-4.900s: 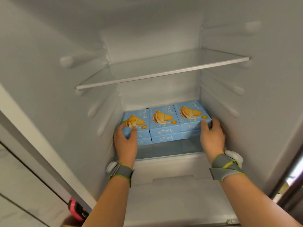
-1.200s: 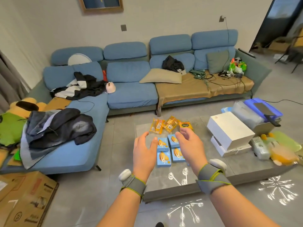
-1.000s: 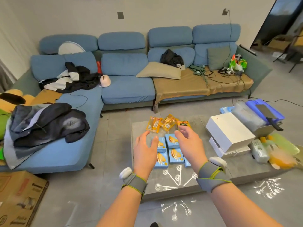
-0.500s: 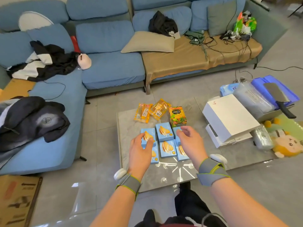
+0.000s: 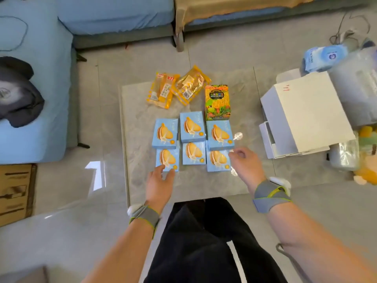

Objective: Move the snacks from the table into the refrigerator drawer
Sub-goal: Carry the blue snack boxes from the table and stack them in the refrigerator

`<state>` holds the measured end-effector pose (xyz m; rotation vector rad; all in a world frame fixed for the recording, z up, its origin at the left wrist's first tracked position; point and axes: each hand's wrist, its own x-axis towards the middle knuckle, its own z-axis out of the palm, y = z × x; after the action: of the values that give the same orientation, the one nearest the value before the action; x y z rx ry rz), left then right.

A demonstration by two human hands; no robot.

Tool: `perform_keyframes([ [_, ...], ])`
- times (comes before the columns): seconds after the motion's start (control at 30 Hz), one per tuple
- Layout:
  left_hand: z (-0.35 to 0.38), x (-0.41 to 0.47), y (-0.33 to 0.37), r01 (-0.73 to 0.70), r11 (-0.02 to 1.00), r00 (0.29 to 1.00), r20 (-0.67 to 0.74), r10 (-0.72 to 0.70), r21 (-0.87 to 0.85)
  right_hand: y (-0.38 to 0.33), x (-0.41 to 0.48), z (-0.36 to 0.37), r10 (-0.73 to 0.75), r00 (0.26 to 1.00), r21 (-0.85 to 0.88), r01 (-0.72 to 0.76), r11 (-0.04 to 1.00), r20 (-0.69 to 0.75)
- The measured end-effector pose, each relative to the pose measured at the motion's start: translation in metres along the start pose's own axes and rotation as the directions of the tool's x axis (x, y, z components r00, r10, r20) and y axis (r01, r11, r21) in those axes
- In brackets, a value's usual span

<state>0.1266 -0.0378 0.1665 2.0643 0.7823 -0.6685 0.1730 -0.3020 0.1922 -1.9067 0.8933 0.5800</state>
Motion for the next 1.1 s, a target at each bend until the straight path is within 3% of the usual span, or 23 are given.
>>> perform_keyframes([
  [0.13,0.024,0.045,-0.045,0.142,0.984,0.986,0.074,-0.15,0.104,0.044,0.063,0.018,0.096,0.995,-0.133,-0.095,0.987,0.001],
  [0.37,0.032,0.12,-0.09,0.276,0.952,0.955,0.071,-0.287,0.134,0.091,0.132,0.048,0.244,0.969,-0.281,-0.227,0.932,0.026],
  [0.5,0.035,0.168,-0.108,0.304,0.941,0.951,0.017,-0.31,0.148,0.119,0.162,0.068,0.366,0.929,-0.206,-0.349,0.914,0.053],
  [0.77,0.055,0.232,-0.105,0.249,0.962,0.965,0.06,-0.256,0.111,0.135,0.188,0.101,0.394,0.919,0.009,-0.394,0.919,0.027],
  [0.87,0.06,0.241,-0.108,0.314,0.949,0.944,0.11,-0.312,-0.004,0.138,0.193,0.107,0.449,0.89,0.079,-0.455,0.887,0.081],
  [0.97,0.065,0.243,-0.109,0.458,0.87,0.884,0.194,-0.424,-0.183,0.136,0.191,0.116,0.432,0.899,0.098,-0.437,0.894,0.065],
  [1.1,0.069,0.248,-0.107,0.554,0.794,0.83,0.238,-0.504,-0.251,0.141,0.193,0.123,0.446,0.894,0.095,-0.448,0.889,0.04],
])
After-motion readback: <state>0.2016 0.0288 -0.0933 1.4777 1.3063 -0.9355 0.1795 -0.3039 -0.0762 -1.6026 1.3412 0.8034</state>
